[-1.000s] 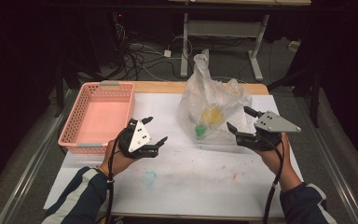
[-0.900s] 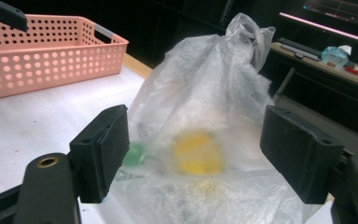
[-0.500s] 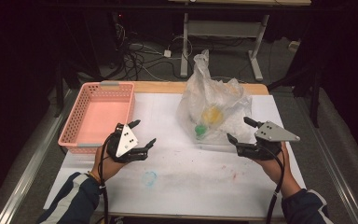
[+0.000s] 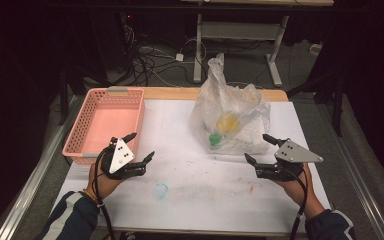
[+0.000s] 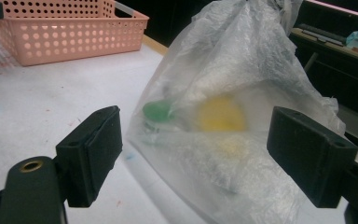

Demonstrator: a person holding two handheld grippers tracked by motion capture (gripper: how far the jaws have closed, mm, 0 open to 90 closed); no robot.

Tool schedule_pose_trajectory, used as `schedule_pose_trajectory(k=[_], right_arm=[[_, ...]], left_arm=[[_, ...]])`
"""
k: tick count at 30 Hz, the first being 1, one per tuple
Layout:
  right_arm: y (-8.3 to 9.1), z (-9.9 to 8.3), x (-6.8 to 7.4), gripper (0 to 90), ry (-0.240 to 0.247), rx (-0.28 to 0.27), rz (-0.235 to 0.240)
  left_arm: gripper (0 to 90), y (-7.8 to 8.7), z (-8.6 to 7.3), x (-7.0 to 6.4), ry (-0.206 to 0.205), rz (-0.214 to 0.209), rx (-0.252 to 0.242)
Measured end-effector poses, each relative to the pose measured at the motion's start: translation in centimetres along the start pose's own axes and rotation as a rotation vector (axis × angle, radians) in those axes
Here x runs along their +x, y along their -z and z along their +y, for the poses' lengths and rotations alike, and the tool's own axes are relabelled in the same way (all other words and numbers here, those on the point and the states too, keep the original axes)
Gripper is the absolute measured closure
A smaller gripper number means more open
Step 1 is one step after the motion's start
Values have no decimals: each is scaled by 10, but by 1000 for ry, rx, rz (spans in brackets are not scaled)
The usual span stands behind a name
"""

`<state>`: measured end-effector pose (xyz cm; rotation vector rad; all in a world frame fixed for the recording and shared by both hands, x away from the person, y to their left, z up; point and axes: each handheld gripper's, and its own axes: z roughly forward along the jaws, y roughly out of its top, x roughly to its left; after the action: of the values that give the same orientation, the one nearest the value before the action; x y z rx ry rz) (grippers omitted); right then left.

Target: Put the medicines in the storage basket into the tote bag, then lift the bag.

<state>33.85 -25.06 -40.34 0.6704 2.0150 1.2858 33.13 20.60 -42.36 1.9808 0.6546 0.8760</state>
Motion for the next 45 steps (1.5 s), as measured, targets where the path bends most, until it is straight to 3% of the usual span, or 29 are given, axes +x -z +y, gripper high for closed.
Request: schedule_pose_trajectory(k=[6, 14, 20, 22, 27, 34, 45], right_arm=[[3, -11, 7, 176, 7, 19, 9], [8, -29, 14, 171, 2, 57, 20], [16, -41, 16, 167, -16, 67, 6], [17, -45, 17, 167, -18, 82, 6], [19, -58, 19, 170, 2, 104, -22], [29, -70, 22, 169, -32, 130, -42], [33, -67, 23, 168, -16, 102, -34]], left_arm=[[210, 9, -17, 0, 25, 46, 14], [210, 22, -35, 5, 54, 69, 45], [210, 32, -53, 7, 118, 52, 102], [190, 35, -57, 6, 105, 62, 118], [172, 42, -63, 6, 124, 68, 122], [171, 48, -69, 5, 132, 70, 142], [171, 45, -67, 3, 120, 65, 153]])
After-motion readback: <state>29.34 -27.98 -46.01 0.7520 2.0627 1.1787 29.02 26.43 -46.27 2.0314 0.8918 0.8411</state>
